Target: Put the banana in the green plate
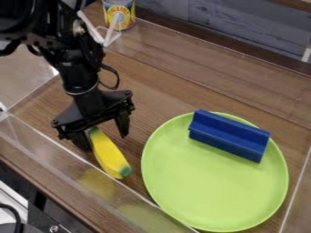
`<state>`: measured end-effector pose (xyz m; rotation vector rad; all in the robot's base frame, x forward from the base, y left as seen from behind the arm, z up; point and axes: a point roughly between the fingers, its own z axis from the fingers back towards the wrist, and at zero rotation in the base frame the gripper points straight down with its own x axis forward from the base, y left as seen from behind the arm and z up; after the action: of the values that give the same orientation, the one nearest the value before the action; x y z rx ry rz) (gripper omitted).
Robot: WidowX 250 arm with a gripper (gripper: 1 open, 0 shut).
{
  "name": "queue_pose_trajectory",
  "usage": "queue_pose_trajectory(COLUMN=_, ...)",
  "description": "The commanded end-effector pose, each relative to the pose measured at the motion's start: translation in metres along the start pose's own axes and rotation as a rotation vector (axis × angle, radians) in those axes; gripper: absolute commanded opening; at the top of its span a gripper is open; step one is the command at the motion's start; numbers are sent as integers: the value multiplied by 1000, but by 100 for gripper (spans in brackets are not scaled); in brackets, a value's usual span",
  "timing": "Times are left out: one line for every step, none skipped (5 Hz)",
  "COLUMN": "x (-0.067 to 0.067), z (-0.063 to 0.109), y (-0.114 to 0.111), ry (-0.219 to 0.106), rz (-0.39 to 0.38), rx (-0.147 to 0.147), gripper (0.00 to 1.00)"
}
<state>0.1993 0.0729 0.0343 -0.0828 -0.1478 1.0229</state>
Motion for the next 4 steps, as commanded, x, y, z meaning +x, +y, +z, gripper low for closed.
queue_pose_trajectory(x=2, z=0, y=-3, ry=-19, rz=-8, rx=-10, gripper=0)
queue_pose_trajectory(x=2, z=3, y=-4, ry=-20, rz=-28, rx=-11, gripper=0)
queue_pose_trajectory(x=1, z=6, y=-6, ry=-19, rz=-43, rx=-13, gripper=0)
queue_pose_trajectory(x=1, z=8, y=-8, ry=-17, rz=-58, rx=-15, gripper=0)
